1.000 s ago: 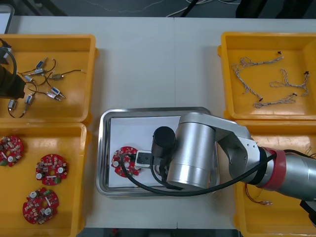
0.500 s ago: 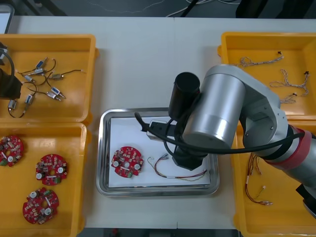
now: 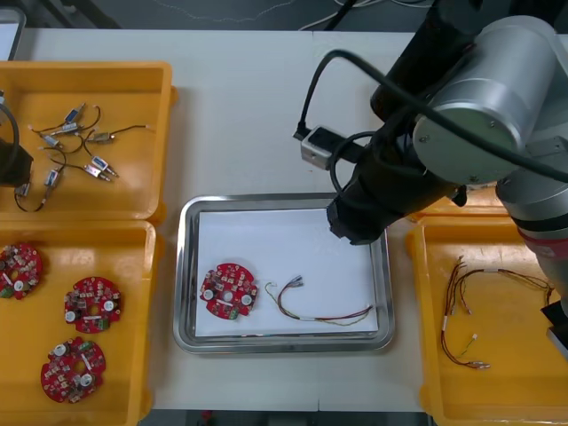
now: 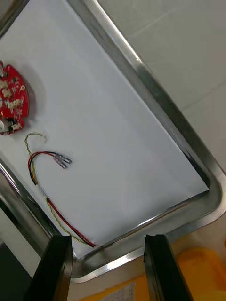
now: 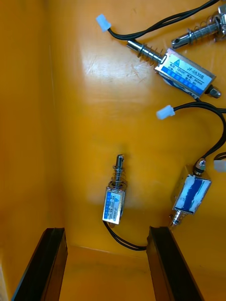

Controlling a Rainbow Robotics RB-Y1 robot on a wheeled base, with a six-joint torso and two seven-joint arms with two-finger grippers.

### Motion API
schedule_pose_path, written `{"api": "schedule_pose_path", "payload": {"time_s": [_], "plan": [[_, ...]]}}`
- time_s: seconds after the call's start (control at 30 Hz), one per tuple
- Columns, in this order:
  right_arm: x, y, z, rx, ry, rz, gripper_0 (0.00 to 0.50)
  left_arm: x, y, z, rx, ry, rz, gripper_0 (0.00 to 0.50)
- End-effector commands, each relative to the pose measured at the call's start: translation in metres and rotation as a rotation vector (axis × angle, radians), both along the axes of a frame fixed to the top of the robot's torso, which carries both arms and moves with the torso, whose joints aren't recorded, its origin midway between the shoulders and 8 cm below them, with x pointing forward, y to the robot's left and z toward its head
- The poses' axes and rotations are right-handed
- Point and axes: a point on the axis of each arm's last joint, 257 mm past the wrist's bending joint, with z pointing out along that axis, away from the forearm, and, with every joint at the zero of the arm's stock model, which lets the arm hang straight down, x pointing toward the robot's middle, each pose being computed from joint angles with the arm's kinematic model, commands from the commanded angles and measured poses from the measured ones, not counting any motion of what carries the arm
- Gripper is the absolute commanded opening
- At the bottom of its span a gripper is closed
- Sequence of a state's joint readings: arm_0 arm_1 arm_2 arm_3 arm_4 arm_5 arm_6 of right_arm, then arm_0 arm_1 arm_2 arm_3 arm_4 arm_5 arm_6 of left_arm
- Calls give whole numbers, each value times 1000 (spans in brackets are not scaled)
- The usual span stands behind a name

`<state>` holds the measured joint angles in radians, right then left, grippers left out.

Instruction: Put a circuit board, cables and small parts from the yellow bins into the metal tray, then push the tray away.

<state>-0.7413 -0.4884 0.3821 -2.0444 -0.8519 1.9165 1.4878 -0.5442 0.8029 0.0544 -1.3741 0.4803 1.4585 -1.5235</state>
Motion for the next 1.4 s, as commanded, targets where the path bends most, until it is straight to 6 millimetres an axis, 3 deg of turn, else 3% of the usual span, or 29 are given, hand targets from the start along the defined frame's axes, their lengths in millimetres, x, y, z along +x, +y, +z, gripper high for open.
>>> {"api": "schedule_pose_path", "payload": {"time_s": [0.03,0.17,0.67,0.97,1.4], "plan": [[10,-18,36,68,-68,-104,438,-6,34,21,111,5,-66,500],[10,-41,36,93,-70,-194,441,-5,35,20,110,1,-61,500],[0,-166,37,130,-110,-495,442,4,30,12,101,-18,-90,500],[-1,-228,35,103,-125,-653,442,8,22,6,81,-18,-96,500],[8,-287,48,102,-145,-802,442,14,11,-4,62,-10,-109,500]]}}
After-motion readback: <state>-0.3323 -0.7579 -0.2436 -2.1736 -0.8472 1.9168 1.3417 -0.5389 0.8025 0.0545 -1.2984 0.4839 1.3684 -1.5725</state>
